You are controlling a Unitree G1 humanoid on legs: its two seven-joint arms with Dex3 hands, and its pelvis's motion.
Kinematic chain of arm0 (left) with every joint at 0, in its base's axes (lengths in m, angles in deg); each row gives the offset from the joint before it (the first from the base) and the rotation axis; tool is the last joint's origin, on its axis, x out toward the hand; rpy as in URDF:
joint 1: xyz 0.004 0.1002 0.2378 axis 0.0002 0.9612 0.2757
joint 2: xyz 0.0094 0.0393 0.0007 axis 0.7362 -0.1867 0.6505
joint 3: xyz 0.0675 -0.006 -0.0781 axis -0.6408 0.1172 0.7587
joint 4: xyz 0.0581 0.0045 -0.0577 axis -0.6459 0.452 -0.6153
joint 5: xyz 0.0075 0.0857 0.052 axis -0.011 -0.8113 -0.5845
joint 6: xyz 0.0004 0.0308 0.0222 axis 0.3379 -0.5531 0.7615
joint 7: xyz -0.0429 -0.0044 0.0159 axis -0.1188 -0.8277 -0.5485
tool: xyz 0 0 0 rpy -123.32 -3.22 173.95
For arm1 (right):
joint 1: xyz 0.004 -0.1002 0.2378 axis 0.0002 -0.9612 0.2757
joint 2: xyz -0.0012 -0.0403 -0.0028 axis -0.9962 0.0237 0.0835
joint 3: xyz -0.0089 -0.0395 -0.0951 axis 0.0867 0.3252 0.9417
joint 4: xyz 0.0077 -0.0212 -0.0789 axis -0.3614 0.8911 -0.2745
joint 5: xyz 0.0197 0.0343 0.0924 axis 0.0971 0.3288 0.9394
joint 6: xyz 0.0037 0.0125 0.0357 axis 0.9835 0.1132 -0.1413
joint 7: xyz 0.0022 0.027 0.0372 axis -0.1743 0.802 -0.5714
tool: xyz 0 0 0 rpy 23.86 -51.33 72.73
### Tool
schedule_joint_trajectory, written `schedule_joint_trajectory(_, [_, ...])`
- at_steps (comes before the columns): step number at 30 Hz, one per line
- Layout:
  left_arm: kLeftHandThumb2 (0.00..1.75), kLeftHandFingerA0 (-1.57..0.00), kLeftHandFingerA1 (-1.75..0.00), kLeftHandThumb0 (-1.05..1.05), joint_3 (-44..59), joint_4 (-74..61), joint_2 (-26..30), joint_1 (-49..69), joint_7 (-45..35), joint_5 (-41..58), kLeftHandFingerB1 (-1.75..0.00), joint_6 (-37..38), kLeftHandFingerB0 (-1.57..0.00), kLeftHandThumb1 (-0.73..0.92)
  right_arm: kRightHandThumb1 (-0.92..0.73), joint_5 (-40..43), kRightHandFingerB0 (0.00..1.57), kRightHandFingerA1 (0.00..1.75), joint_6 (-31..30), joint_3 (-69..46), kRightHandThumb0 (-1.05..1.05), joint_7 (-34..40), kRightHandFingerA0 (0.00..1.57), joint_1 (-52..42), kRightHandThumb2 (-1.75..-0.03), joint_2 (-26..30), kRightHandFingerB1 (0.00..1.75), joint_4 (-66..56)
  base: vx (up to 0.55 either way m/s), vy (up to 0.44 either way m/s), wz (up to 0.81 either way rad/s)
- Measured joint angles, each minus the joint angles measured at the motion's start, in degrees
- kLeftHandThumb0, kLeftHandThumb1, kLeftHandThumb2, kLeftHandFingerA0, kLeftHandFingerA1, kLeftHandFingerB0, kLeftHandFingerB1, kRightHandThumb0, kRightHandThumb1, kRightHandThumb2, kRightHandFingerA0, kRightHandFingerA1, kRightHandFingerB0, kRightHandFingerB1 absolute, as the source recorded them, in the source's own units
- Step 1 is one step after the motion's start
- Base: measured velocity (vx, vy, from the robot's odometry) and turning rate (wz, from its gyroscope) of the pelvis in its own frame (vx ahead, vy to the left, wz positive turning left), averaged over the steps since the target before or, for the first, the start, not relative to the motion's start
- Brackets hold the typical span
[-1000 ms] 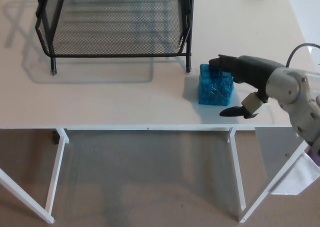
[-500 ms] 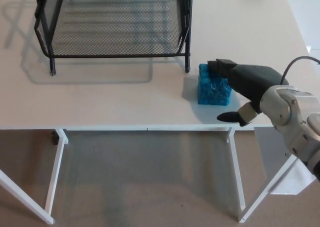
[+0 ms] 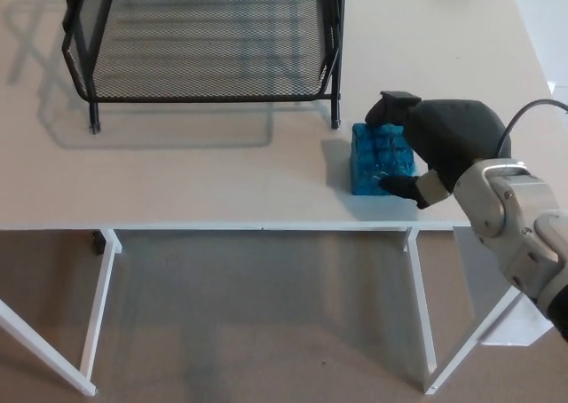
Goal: The robot walks towards a desk on which a file tray is kept in the middle and a cube is kept to its right. The robot lifts the cube using its right hand and places it on the file tray.
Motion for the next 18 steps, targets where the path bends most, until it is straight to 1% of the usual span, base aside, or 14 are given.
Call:
schedule_joint_trajectory(3, [0.65,-0.53,-0.5,-0.55,0.0,0.1,-0.2,0.0,0.4,0.0,-0.38,0.0,-0.34,0.86,-0.57,-0.7,0.45,1.36,0.7,0.4,-0.56,2.8,0.65,-0.3,-0.59,-0.2,0.86,0.9,0.0,0.0,0.0])
schedule_joint_trajectory(4, [0.65,-0.54,-0.5,-0.54,0.0,0.3,-0.2,-0.2,0.6,0.0,-0.39,0.0,-0.37,0.86,-0.45,-1.1,0.34,0.99,0.9,0.6,-0.64,3.8,0.59,-0.5,-0.83,-0.3,0.63,1.3,0.0,0.0,0.0])
schedule_joint_trajectory(5, [0.71,-0.52,-0.52,-0.58,0.0,0.9,-0.3,-0.3,0.9,-0.1,-0.41,0.0,-0.35,0.78,-0.58,-1.5,0.28,0.91,1.0,0.8,-0.61,4.8,0.5,-0.7,-0.57,-0.4,0.46,1.6,0.0,0.0,0.0])
schedule_joint_trajectory(6, [0.65,-0.52,-0.49,-0.54,0.0,1.5,-0.4,-0.5,1.3,-0.2,-0.39,0.2,-0.37,0.87,-0.48,-2.1,0.19,0.88,1.0,1.1,-0.69,5.8,0.52,-1.1,-0.81,-0.7,0.48,1.9,0.0,0.0,0.0])
schedule_joint_trajectory(7, [0.65,-0.52,-0.49,-0.54,0.0,1.8,-0.5,-0.6,1.6,-0.3,-0.39,0.5,-0.37,0.87,-0.48,-2.6,0.19,0.88,1.0,1.4,-0.69,6.5,0.52,-1.4,-0.81,-0.8,0.48,2.1,0.0,0.0,0.0])
schedule_joint_trajectory(8, [0.65,-0.5,-0.48,-0.54,0.0,1.7,-0.6,-0.5,2.1,-0.4,-0.38,0.8,-0.36,0.86,-0.46,-3.2,0.08,0.96,0.9,1.7,-0.68,7.2,0.54,-1.8,-0.8,-1.1,0.43,2.7,0.0,0.0,0.0])
schedule_joint_trajectory(9, [0.65,-0.52,-0.47,-0.53,0.0,1.7,-0.6,-0.5,2.5,-0.5,-0.38,1.1,-0.37,0.86,-0.44,-3.7,0.07,1.14,0.7,1.9,-0.72,7.4,0.57,-2.0,-0.77,-1.3,0.42,3.1,0.0,0.0,0.0])
schedule_joint_trajectory(12, [0.65,-0.52,-0.47,-0.53,-0.2,1.9,-0.6,-0.5,3.3,-0.9,-0.38,1.7,-0.37,0.86,-0.44,-4.6,0.07,1.14,0.3,2.4,-0.72,7.4,0.57,-2.2,-0.77,-1.9,0.42,4.2,0.0,0.0,0.0])
schedule_joint_trajectory(13, [0.66,-0.52,-0.48,-0.53,-0.3,1.9,-0.6,-0.5,3.5,-1.0,-0.38,2.0,-0.34,0.87,-0.46,-5.0,0.0,1.08,0.2,2.5,-0.8,7.3,0.65,-2.2,-0.85,-1.9,0.06,4.4,0.0,0.0,0.0])
schedule_joint_trajectory(14, [0.66,-0.52,-0.48,-0.53,-0.4,1.9,-0.6,-0.5,3.6,-1.0,-0.38,2.1,-0.34,0.87,-0.46,-5.3,0.0,1.08,-0.1,2.8,-0.8,6.9,0.65,-2.1,-0.85,-2.0,0.06,4.8,0.0,0.0,0.0])
schedule_joint_trajectory(15, [0.66,-0.54,-0.47,-0.53,-0.6,1.9,-0.6,-0.4,3.6,-1.1,-0.37,2.2,-0.33,0.88,-0.53,-5.5,0.0,1.19,-0.4,3.1,-0.71,6.2,0.64,-2.0,-0.64,-2.0,0.06,5.1,0.0,0.0,0.0])
schedule_joint_trajectory(16, [0.72,-0.53,-0.5,-0.59,-0.7,1.9,-0.6,-0.4,3.6,-1.1,-0.41,2.2,-0.34,0.77,-0.51,-5.7,0.0,1.22,-0.6,3.3,-0.7,5.6,0.81,-1.7,-0.56,-2.0,0.12,5.3,0.0,0.0,0.0])
schedule_joint_trajectory(17, [0.66,-0.54,-0.48,-0.53,-0.9,1.9,-0.6,-0.4,3.6,-1.2,-0.38,2.2,-0.36,0.87,-0.5,-5.9,0.0,1.21,-0.9,3.6,-0.69,4.7,0.83,-1.3,-0.57,-2.0,0.06,5.4,0.0,0.0,0.0])
schedule_joint_trajectory(18, [0.66,-0.52,-0.47,-0.52,-1.0,2.0,-0.6,-0.5,3.6,-1.2,-0.37,2.2,-0.35,0.88,-0.41,-6.0,0.0,1.14,-1.2,3.8,-0.75,4.0,0.88,-1.0,-0.79,-2.0,0.04,5.6,0.0,0.0,0.0])
